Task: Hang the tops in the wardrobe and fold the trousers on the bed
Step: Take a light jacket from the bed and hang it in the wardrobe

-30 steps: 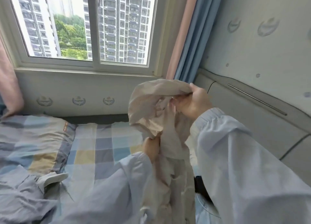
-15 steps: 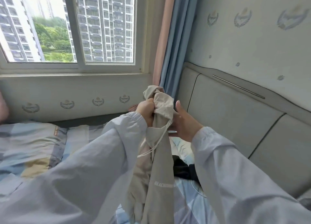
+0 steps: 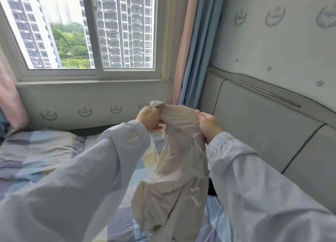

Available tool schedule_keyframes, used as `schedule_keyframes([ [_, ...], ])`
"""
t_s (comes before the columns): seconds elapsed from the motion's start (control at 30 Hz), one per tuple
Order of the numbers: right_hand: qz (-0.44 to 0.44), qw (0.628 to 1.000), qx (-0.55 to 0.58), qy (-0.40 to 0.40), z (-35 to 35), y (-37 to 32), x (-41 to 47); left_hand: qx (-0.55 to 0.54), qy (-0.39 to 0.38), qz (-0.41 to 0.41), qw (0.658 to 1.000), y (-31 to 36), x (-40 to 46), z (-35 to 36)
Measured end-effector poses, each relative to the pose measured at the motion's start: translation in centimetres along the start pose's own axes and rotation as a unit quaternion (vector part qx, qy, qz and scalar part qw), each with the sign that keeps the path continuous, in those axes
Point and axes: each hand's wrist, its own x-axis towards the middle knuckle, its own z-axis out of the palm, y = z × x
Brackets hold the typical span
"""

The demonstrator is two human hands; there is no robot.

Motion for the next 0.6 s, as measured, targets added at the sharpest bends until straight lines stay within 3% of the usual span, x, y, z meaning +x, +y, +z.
schedule_keyframes([
  [0.1, -0.065, 0.992, -0.073, -0.079, -1.2, -0.7, -1.5, -0.096, 0.032, -0.023, 0.995, 2.3, 0.6, -1.1],
  [0.23, -0.079, 0.956, -0.226, -0.168, -1.3, -0.8, -2.1, -0.208, 0.025, 0.019, 0.978, 6.5, 0.3, 0.0],
  [0.27, -0.08, 0.933, -0.302, -0.177, -1.1, -0.6, -1.9, -0.282, 0.028, 0.064, 0.957, 7.8, -0.9, 0.6],
  [0.3, -0.074, 0.905, -0.378, -0.181, -1.1, -0.3, -1.6, -0.359, 0.09, 0.116, 0.922, 8.9, -1.2, 0.2],
  [0.37, -0.021, 0.878, -0.452, -0.157, -1.5, 0.1, -1.1, -0.503, 0.05, 0.058, 0.861, 9.1, 1.0, -1.0],
  [0.4, 0.006, 0.885, -0.445, -0.14, -1.9, 0.3, -0.8, -0.32, 0.075, 0.063, 0.942, 8.0, 2.1, -1.4],
  [0.43, 0.025, 0.902, -0.411, -0.13, -2.2, 0.3, -0.6, -0.143, 0.074, 0.033, 0.986, 7.5, 2.9, -2.5],
  [0.47, 0.04, 0.923, -0.36, -0.129, -2.5, 0.2, -0.6, -0.027, 0.086, -0.049, 0.995, 6.2, 4.1, -3.0],
  [0.5, 0.049, 0.945, -0.298, -0.126, -2.6, -0.1, -0.7, 0.091, 0.135, -0.074, 0.984, 5.6, 4.4, -3.8],
  [0.53, 0.055, 0.963, -0.237, -0.115, -2.5, -0.4, -0.9, -0.011, 0.13, -0.088, 0.987, 4.5, 4.5, -4.1],
  [0.6, 0.056, 0.983, -0.151, -0.086, -2.3, -1.0, -0.8, -0.118, 0.02, -0.117, 0.986, 1.3, 3.6, -3.6],
])
